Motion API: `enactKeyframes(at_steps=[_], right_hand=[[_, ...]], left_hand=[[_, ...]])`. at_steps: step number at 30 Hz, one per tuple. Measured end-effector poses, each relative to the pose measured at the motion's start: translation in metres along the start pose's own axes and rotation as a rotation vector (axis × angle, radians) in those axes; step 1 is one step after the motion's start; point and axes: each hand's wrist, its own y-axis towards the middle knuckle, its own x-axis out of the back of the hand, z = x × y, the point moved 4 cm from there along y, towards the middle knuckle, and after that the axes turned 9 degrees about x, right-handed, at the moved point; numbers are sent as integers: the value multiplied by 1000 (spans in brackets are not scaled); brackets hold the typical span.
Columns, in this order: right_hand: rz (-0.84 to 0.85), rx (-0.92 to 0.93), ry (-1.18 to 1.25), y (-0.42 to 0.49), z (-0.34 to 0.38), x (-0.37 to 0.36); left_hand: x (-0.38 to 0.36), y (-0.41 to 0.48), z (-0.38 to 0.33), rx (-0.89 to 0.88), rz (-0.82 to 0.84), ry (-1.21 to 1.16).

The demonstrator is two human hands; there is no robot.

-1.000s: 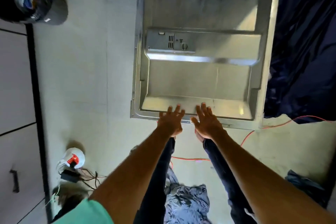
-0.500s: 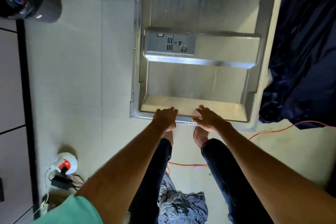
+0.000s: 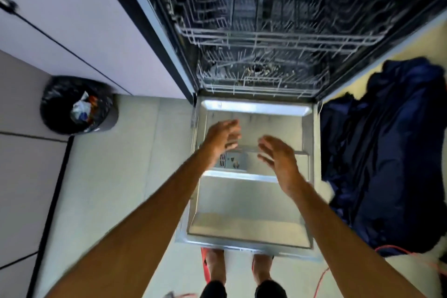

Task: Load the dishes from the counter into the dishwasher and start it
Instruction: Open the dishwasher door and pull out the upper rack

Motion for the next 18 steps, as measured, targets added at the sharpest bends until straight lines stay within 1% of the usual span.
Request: enactKeyframes(at_steps=[2,4,6,8,13,16,18], right_hand=[[8,35,191,22,49,-6],[-12,45,309,41,90,-9],[-33,54,369,57,125,-12],[-40,71,414,68,152,-13],[-39,58,496,107,190,-10],[-89,29,425,125,198,-16],[-142,24,372,133,200,-22]], left_hand=[[-7,-2,-48,-39,26,-237],[-9,-2,-83,-94,60,-382],[-9,-1,-109,-111,85,-477],[-11,2,-131,-115,122,-526],[-20,22,-171,-112,126,-549],[-22,45,-191,-97,64,-536],[-23,51,-201,-87,54,-543]])
